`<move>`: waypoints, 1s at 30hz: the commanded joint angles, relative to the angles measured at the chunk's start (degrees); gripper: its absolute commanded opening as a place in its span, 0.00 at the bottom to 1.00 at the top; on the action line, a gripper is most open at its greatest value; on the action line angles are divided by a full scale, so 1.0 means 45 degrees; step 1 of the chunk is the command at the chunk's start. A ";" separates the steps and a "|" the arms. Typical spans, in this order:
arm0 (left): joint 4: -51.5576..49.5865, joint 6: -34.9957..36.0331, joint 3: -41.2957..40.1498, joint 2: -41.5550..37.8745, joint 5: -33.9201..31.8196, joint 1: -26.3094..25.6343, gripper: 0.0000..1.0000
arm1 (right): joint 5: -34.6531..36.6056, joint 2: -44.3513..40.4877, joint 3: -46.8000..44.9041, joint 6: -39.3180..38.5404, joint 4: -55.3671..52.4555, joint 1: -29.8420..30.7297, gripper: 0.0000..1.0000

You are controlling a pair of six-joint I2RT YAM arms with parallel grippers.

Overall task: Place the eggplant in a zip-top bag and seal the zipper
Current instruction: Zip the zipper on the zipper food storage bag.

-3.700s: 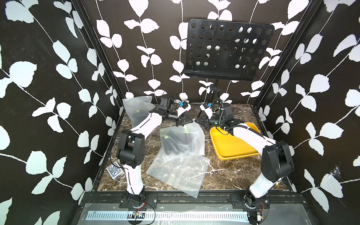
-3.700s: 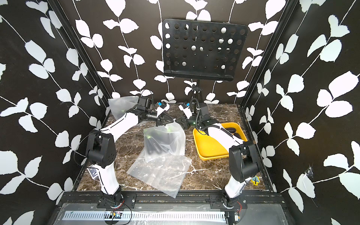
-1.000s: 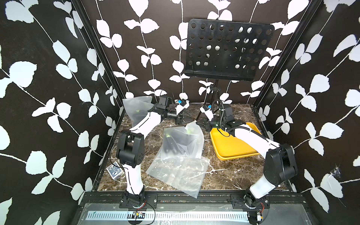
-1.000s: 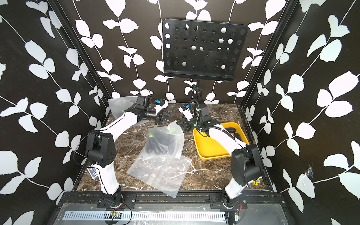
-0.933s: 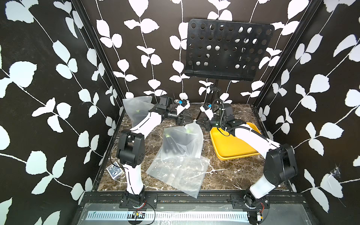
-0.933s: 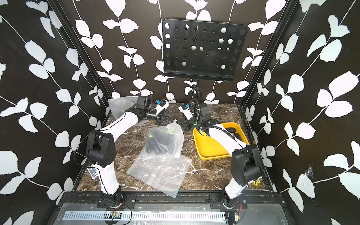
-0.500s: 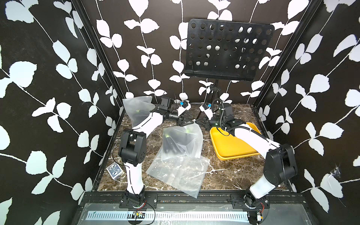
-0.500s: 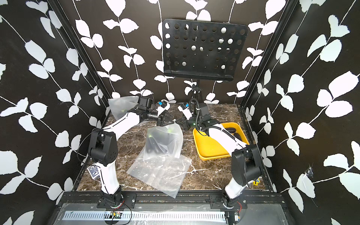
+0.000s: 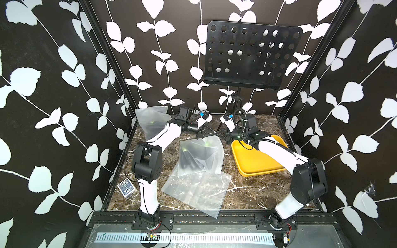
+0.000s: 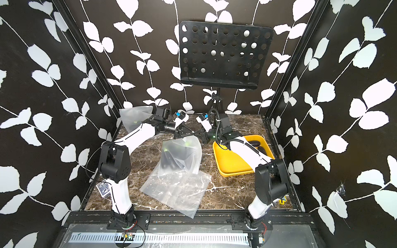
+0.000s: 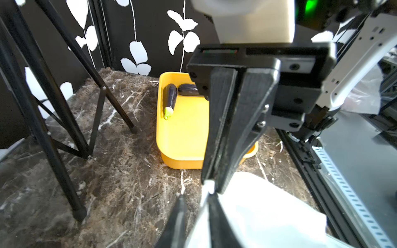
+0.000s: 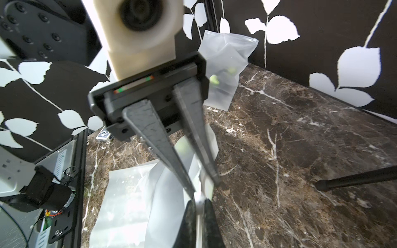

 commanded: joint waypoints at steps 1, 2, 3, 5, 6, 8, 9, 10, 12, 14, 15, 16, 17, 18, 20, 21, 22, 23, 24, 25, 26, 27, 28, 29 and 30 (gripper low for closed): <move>-0.0165 0.0107 0.0389 -0.0045 0.0367 -0.0095 0.00 | -0.0342 0.0033 0.0390 -0.0242 0.0252 0.0102 0.00; -0.0006 -0.0014 0.0325 -0.0085 0.0432 -0.0102 0.00 | -0.0299 0.0058 0.0390 -0.0229 0.0257 0.0102 0.00; 0.0206 -0.0187 0.0273 -0.0122 0.0508 -0.0095 0.00 | -0.0221 0.0074 0.0390 -0.0222 0.0256 0.0098 0.00; 0.0714 -0.0633 0.0117 -0.0269 0.0633 -0.0097 0.00 | -0.0101 0.0075 0.0390 -0.0223 0.0235 0.0090 0.00; 0.0992 -0.0833 0.0025 -0.0344 0.0499 -0.0076 0.00 | -0.0052 0.0102 0.0389 -0.0222 0.0182 0.0089 0.00; 0.2192 -0.1671 -0.0432 -0.0585 0.0088 -0.0065 0.00 | 0.0101 0.0076 0.0391 -0.0299 0.0029 0.0087 0.00; 0.2957 -0.2220 -0.0681 -0.0669 0.0041 -0.0004 0.00 | 0.0160 0.0064 0.0341 -0.0371 -0.0041 0.0098 0.00; 0.3949 -0.2919 -0.0976 -0.0773 0.0135 0.0066 0.00 | 0.0214 0.0026 0.0254 -0.0429 -0.0151 0.0101 0.00; 0.5606 -0.4169 -0.1465 -0.0899 0.0219 0.0209 0.00 | 0.0337 -0.0072 0.0066 -0.0617 -0.0355 0.0070 0.00; 0.6390 -0.4670 -0.1651 -0.0942 0.0216 0.0275 0.00 | 0.0393 -0.0196 -0.0085 -0.0729 -0.0527 0.0068 0.00; 0.6388 -0.4703 -0.1645 -0.0951 0.0209 0.0284 0.00 | 0.0419 -0.0263 -0.0149 -0.0766 -0.0544 0.0062 0.00; 0.6397 -0.4743 -0.1645 -0.0939 0.0206 0.0294 0.00 | 0.0430 -0.0330 -0.0214 -0.0798 -0.0590 0.0055 0.00; 0.6418 -0.4738 -0.1636 -0.0932 0.0244 0.0298 0.00 | 0.0454 -0.0372 -0.0246 -0.0852 -0.0658 0.0062 0.00; 0.6505 -0.4817 -0.1653 -0.0937 0.0296 0.0321 0.00 | 0.0486 -0.0394 -0.0301 -0.0947 -0.0758 0.0064 0.00; 0.6602 -0.4942 -0.1655 -0.0896 0.0345 0.0335 0.00 | 0.0634 -0.0392 -0.0382 -0.1078 -0.0917 0.0019 0.00; 0.6602 -0.4967 -0.1653 -0.0871 0.0370 0.0357 0.00 | 0.0653 -0.0394 -0.0428 -0.1134 -0.1001 -0.0010 0.00; 0.6599 -0.4992 -0.1654 -0.0873 0.0367 0.0369 0.00 | 0.0654 -0.0380 -0.0447 -0.1159 -0.1051 -0.0033 0.00; 0.6594 -0.5001 -0.1645 -0.0882 0.0394 0.0391 0.00 | 0.0654 -0.0763 -0.0524 -0.1180 -0.1082 -0.0076 0.00; 0.6615 -0.5027 -0.1647 -0.0894 0.0390 0.0410 0.00 | 0.0672 -0.0852 -0.0602 -0.1198 -0.1075 -0.0096 0.00; 0.6649 -0.5070 -0.1649 -0.0912 0.0439 0.0435 0.00 | 0.0710 -0.0882 -0.0674 -0.1214 -0.1089 -0.0111 0.00; 0.6664 -0.5090 -0.1635 -0.0922 0.0474 0.0464 0.00 | 0.0730 -0.0902 -0.0728 -0.1220 -0.1092 -0.0145 0.00; 0.6644 -0.5114 -0.1621 -0.0926 0.0515 0.0479 0.00 | 0.0733 -0.0903 -0.0787 -0.1228 -0.1096 -0.0180 0.00; 0.6635 -0.5130 -0.1584 -0.0935 0.0551 0.0506 0.00 | 0.0747 -0.0903 -0.0833 -0.1238 -0.1109 -0.0222 0.00; 0.6649 -0.5158 -0.1572 -0.0921 0.0530 0.0551 0.00 | 0.0752 -0.0903 -0.0876 -0.1221 -0.1113 -0.0245 0.00; 0.6621 -0.5177 -0.1557 -0.0908 0.0484 0.0566 0.00 | 0.0747 -0.0917 -0.0925 -0.1219 -0.1126 -0.0276 0.00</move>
